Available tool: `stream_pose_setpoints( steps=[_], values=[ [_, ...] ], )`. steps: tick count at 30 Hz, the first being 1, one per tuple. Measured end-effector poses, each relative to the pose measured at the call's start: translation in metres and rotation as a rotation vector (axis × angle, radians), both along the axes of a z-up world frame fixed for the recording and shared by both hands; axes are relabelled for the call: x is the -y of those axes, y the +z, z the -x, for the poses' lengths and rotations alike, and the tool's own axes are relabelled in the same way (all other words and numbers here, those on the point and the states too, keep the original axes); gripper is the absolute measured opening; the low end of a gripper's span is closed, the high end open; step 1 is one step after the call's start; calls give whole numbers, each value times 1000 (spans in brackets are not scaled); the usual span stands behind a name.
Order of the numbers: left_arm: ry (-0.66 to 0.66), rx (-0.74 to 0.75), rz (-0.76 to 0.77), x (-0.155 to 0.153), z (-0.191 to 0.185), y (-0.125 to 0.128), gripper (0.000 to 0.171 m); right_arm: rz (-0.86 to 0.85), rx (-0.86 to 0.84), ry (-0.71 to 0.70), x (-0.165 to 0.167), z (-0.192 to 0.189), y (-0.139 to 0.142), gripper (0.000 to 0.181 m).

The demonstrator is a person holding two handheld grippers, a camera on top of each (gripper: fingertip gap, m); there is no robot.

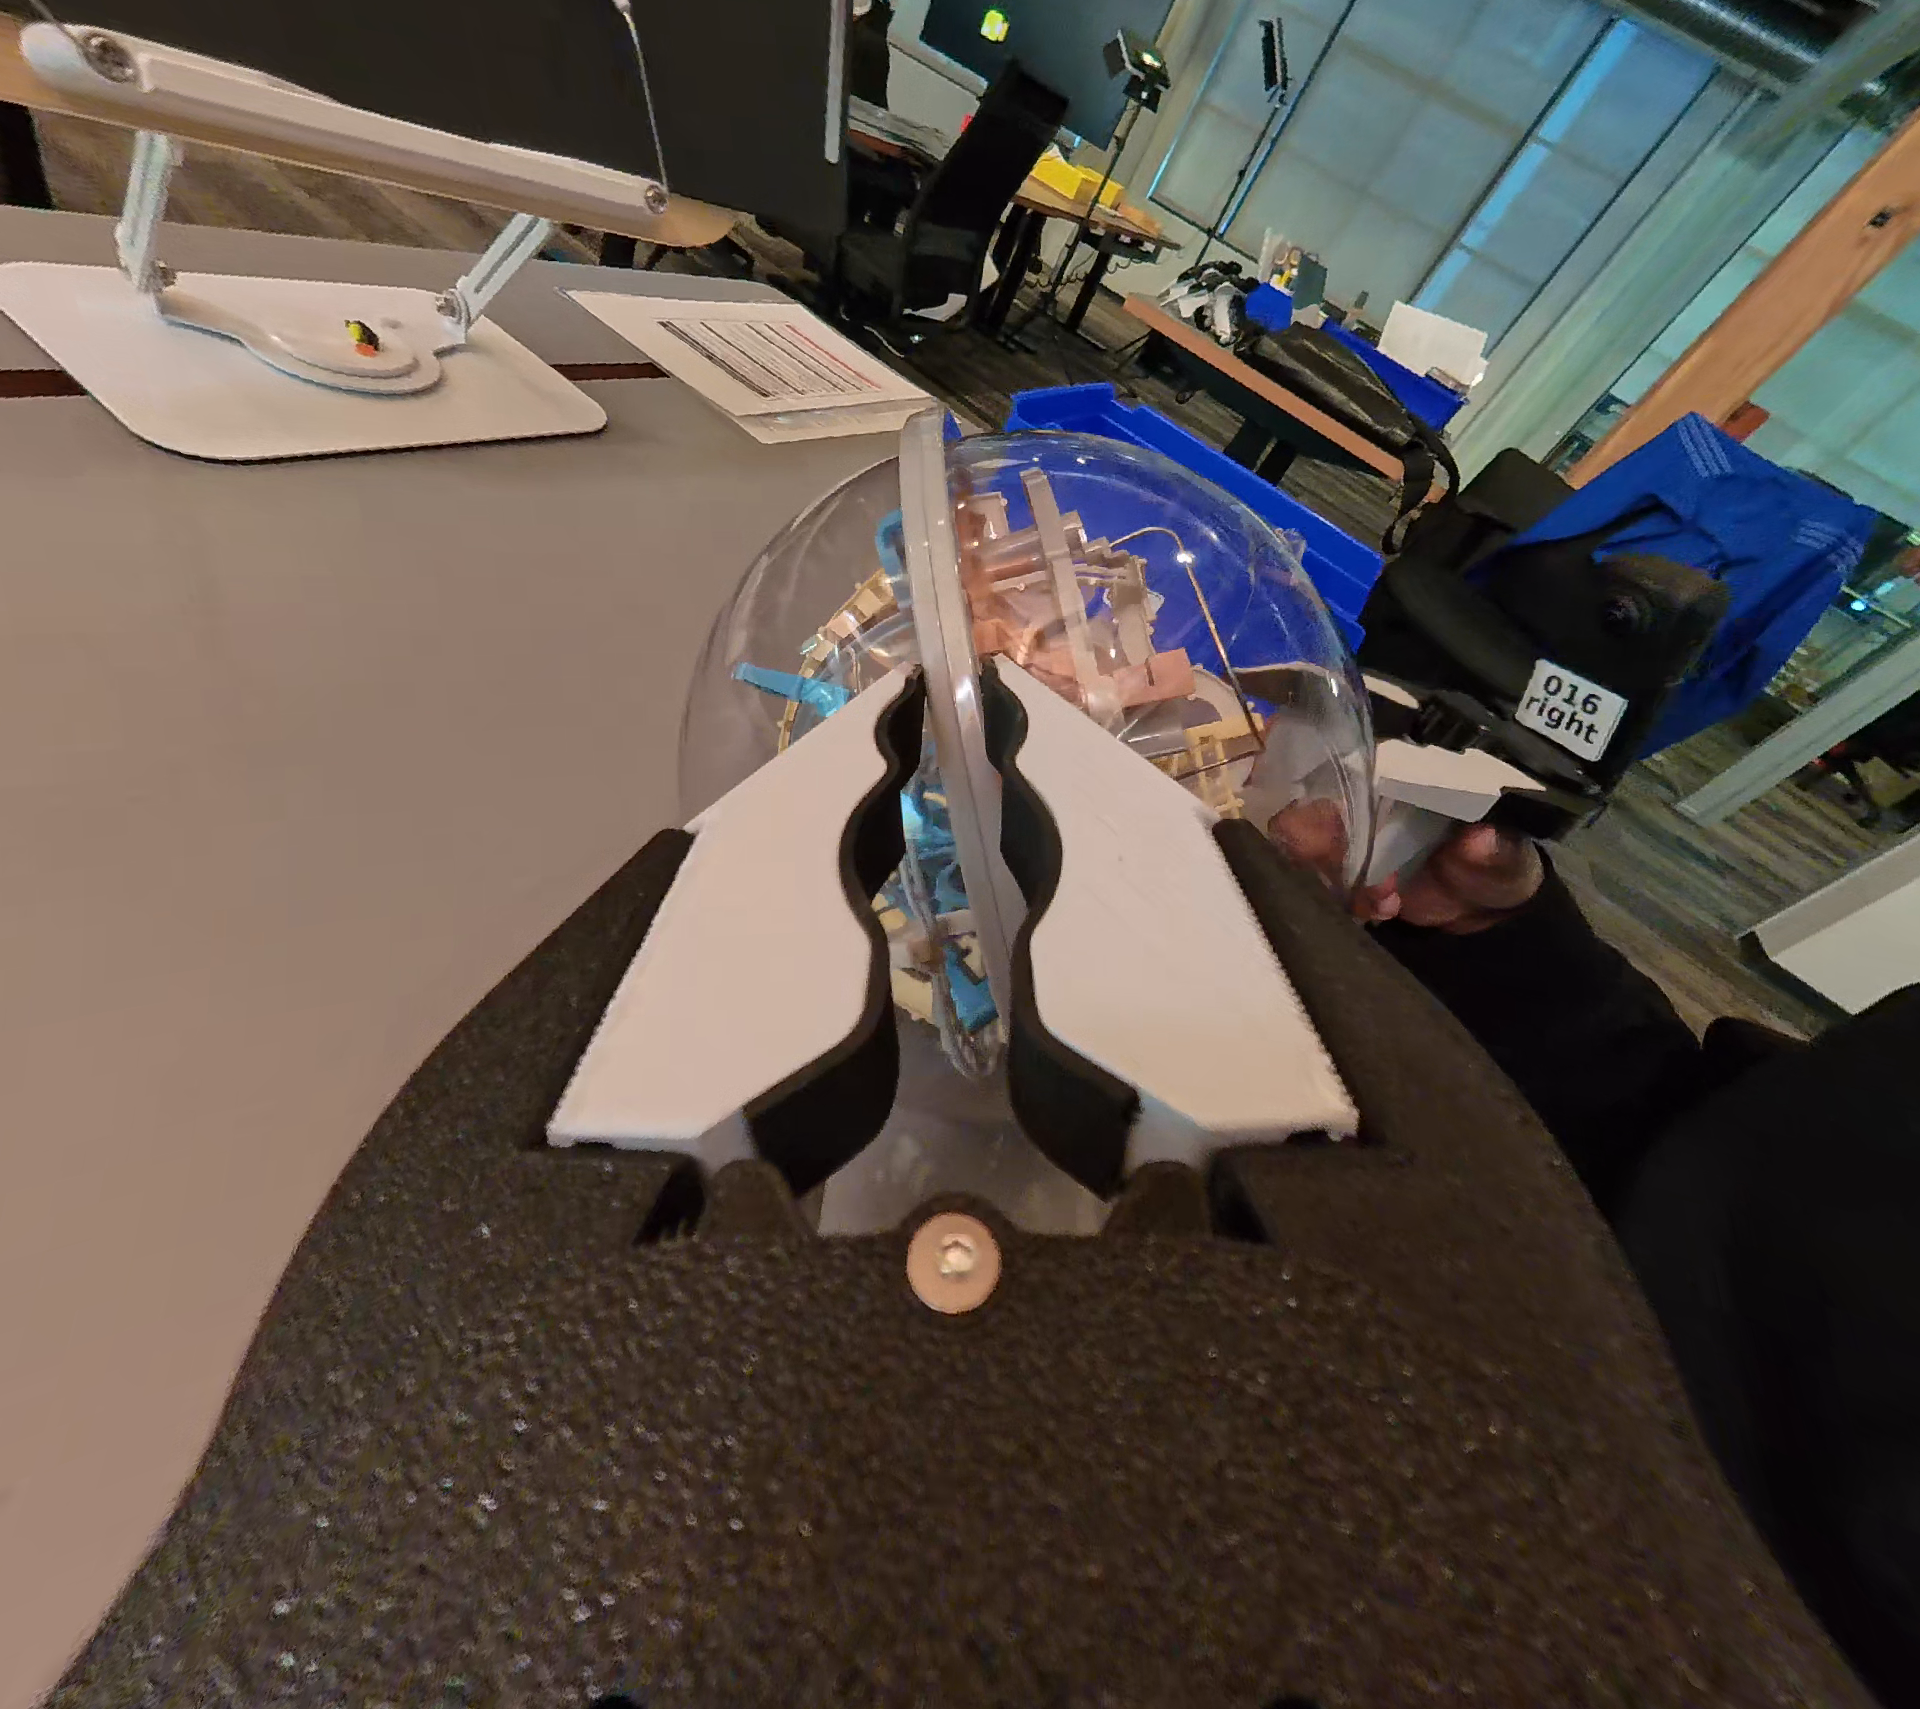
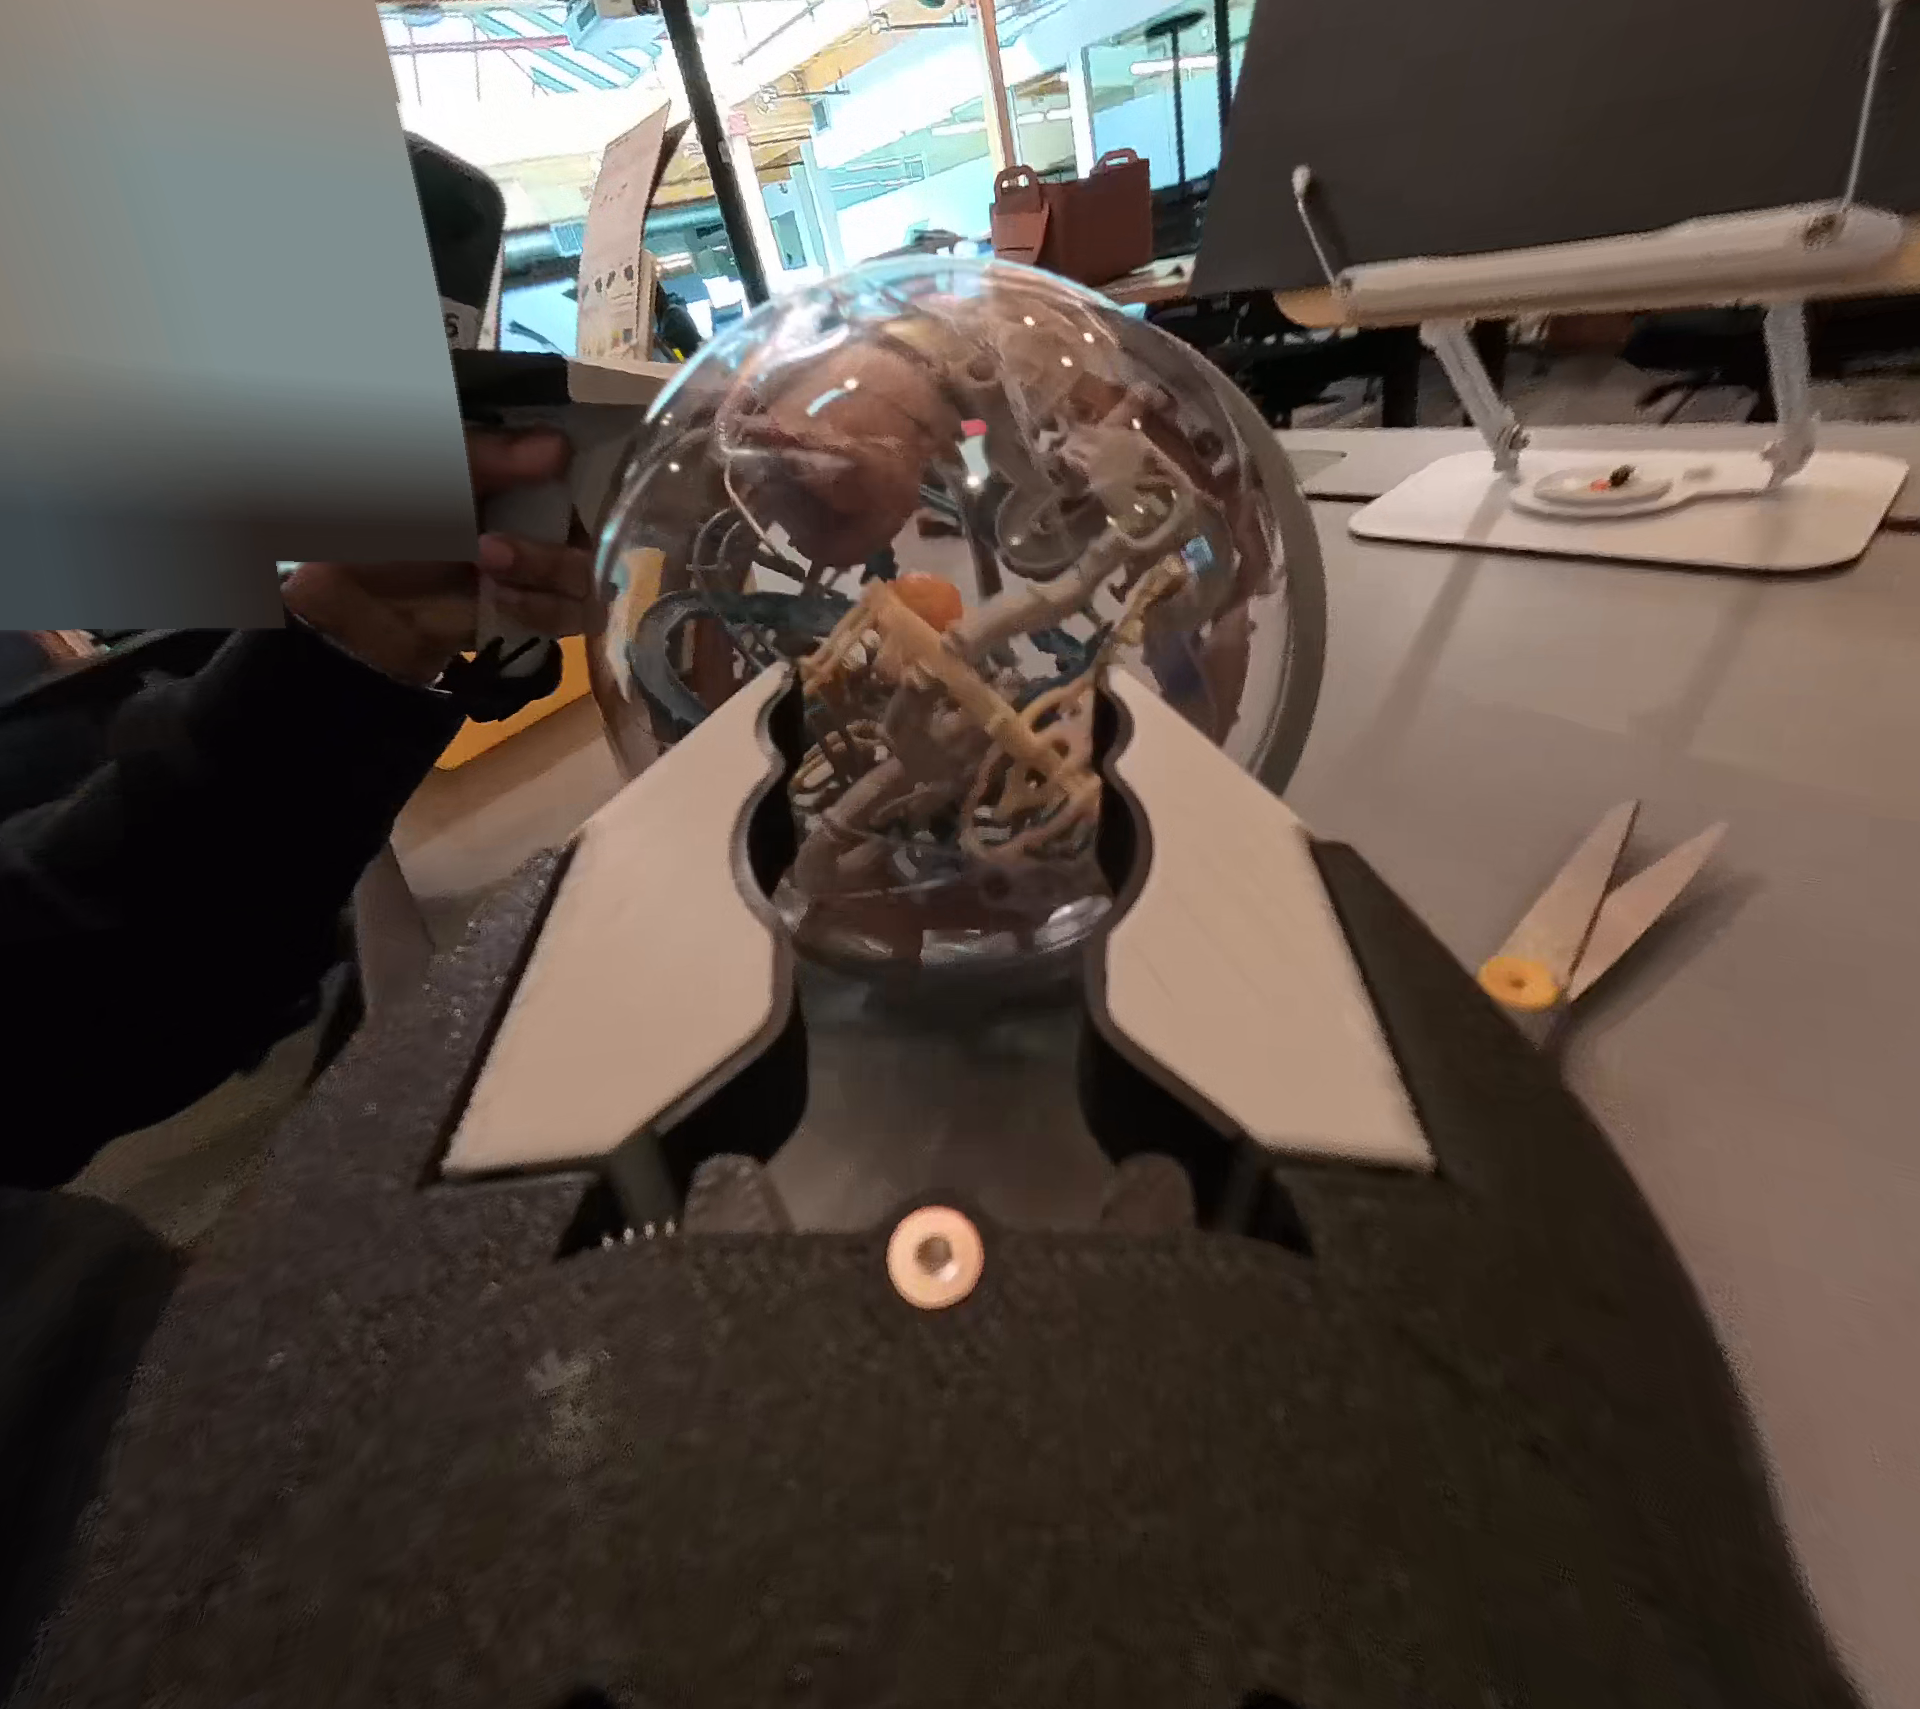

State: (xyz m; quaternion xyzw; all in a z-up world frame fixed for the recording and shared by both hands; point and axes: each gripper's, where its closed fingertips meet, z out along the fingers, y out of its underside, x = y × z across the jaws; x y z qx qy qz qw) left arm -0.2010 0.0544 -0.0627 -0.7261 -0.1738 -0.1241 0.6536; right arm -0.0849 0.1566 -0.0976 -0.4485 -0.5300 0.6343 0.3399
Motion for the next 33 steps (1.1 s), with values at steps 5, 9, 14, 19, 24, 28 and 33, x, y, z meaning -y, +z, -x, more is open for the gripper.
stream_pose_setpoints(
  steps=[5, 9, 14, 19, 24, 28, 33],
  values=[
    [5, -25, -23, 5, 14, -6, 8, 372, 90, 111, -1, 8, -5, 78],
    [-47, 6, -62, 11, 19, -10, 8, 612, 67, 166, -7, 11, 2, 69],
    [-44, 58, -87, 14, 28, -14, 8, 607, 128, 142, -4, 17, -12, 67],
    [6, 14, -67, 16, 37, -18, 8, 543, 107, 211, 9, 11, -8, 68],
    [104, -126, 62, 24, 57, -38, 3, 279, 60, 162, 30, 11, -8, 68],
    [116, -152, 81, 24, 60, -45, 2, 181, 51, 120, 34, 11, -9, 68],
    [76, -111, 43, 23, 55, -40, 1, 91, 25, 59, 31, 12, -6, 69]
  ],
)
